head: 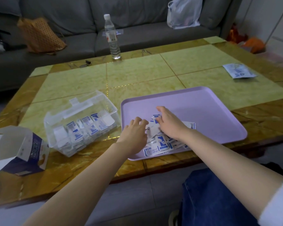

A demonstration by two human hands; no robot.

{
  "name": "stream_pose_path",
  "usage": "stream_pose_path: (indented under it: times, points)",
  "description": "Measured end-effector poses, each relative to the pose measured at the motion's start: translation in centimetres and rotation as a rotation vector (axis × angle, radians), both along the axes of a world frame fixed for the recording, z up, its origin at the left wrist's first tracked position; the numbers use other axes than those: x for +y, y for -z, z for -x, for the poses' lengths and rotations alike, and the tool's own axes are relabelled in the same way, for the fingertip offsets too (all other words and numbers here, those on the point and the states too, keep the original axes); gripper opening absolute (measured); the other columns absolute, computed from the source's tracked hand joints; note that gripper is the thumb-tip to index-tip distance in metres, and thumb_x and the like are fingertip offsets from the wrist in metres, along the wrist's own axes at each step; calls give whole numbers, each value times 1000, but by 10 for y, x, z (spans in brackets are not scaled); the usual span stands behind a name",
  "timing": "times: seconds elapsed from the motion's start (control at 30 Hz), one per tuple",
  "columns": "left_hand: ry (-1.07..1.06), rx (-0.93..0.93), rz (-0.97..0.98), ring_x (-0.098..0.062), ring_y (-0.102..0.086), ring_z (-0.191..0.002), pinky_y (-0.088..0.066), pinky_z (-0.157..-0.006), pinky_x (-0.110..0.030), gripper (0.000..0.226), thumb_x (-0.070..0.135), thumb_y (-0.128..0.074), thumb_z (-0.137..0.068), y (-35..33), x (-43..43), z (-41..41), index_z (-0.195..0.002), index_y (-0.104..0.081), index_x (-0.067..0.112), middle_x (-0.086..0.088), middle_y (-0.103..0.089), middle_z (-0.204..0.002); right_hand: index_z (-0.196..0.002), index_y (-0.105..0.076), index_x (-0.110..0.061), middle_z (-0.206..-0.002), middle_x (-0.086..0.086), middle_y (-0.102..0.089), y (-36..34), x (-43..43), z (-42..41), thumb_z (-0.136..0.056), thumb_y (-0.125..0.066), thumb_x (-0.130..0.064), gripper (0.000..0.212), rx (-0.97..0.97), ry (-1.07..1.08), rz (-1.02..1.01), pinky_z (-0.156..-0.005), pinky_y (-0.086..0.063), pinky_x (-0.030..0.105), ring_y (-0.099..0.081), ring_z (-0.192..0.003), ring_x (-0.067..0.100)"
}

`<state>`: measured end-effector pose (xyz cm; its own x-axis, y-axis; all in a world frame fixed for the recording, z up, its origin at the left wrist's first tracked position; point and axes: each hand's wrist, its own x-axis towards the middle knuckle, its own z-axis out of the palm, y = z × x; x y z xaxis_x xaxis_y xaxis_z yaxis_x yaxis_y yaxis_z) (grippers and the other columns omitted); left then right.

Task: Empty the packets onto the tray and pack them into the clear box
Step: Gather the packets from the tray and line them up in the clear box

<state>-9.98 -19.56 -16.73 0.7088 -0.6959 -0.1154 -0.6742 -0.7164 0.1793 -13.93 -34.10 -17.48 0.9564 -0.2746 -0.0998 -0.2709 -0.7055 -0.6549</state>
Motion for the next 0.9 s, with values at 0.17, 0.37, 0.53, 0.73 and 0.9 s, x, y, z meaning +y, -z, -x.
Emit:
stream_pose_path:
  times: [0.17,0.37,0.53,0.73,0.9]
  points:
    - [-1,85,-94,-24,-24,-138,-24,-110,-42,64,30,-49,-91,-2,6,-8,-147,-19,21,-3,-19,-154,-140,-28,-6,-140,13,-40,-4,-9,13,-86,-51,-57,78,155,66,288,-102,-35,40,-34,-130,31]
    - [1,64,-159,-27,-31,-128,-26,-105,-37,62,35,-54,-89,-3,1,-12,-142,-27,17,-9,-33,-136,-129,-38,-5,-130,11,-46,-5,5,10,-76,-64,-57,79,194,23,356,-93,-38,37,-39,-120,29]
    - [-13,131,-184,-26,-36,-123,-28,-103,-37,58,41,-62,-85,-8,6,-17,-133,-38,18,-7,-42,-129,-121,-46,-8,-122,10,-55,-9,14,2,-74,-74,-40,63,191,47,284,-88,-40,38,-45,-116,30]
    - [-54,190,-157,-28,-38,-119,-34,-97,-36,43,40,-62,-86,-4,9,-16,-119,-51,15,-10,-49,-124,-88,-56,-15,-99,9,-66,-15,9,3,-71,-75,-24,27,117,87,205,-67,-40,29,-59,-92,29]
    - [-71,174,-80,-31,-38,-120,-34,-101,-36,64,33,-69,-81,-5,8,-14,-131,-38,9,-14,-37,-130,-98,-61,-9,-102,10,-65,-23,7,4,-78,-68,-19,23,33,151,174,-71,-47,33,-59,-94,30]
